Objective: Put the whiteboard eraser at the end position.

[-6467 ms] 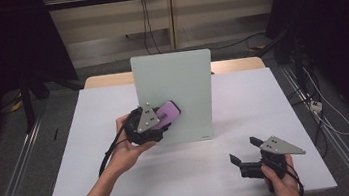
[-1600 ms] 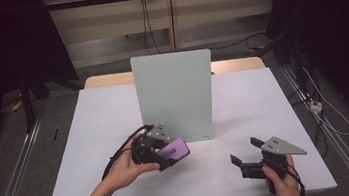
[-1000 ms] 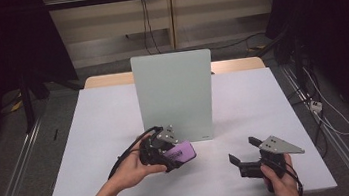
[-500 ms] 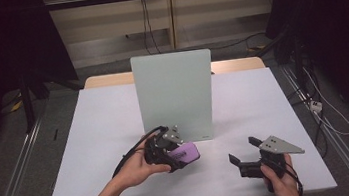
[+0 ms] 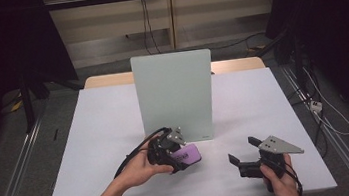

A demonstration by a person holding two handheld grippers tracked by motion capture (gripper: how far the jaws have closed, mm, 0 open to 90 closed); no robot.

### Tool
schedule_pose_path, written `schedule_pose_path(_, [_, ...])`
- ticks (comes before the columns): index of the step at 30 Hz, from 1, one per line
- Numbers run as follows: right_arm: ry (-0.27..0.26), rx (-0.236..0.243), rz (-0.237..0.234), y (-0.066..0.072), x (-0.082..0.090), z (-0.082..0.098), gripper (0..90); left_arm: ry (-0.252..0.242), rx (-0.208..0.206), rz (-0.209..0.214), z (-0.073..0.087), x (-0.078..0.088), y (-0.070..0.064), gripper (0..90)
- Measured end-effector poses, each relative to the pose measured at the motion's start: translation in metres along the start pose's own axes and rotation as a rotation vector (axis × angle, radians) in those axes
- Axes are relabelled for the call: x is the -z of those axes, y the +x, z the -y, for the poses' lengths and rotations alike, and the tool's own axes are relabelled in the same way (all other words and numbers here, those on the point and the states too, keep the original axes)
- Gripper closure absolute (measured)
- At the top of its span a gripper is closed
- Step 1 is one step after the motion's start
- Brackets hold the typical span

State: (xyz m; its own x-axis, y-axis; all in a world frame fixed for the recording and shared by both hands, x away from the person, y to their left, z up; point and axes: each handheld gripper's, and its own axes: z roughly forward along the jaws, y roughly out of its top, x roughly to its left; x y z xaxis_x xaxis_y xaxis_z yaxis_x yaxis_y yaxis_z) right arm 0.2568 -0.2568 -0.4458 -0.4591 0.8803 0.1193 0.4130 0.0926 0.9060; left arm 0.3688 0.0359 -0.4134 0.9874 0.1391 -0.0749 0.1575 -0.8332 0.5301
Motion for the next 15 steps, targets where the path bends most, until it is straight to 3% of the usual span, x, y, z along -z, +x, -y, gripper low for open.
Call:
schedule_pose_path(7, [-0.002,0.0,0.0,-0.0003,0.0,-0.0001,6.3,0.016,-0.005,0.01,-0.0012,-0.0059,0.0015,40.7])
schedule_pose_path(15, [-0.001,0.0,0.0,-0.0002,0.0,-0.0001,6.3,0.017,0.017,0.019,-0.0006,-0.0099,0.0025,40.7])
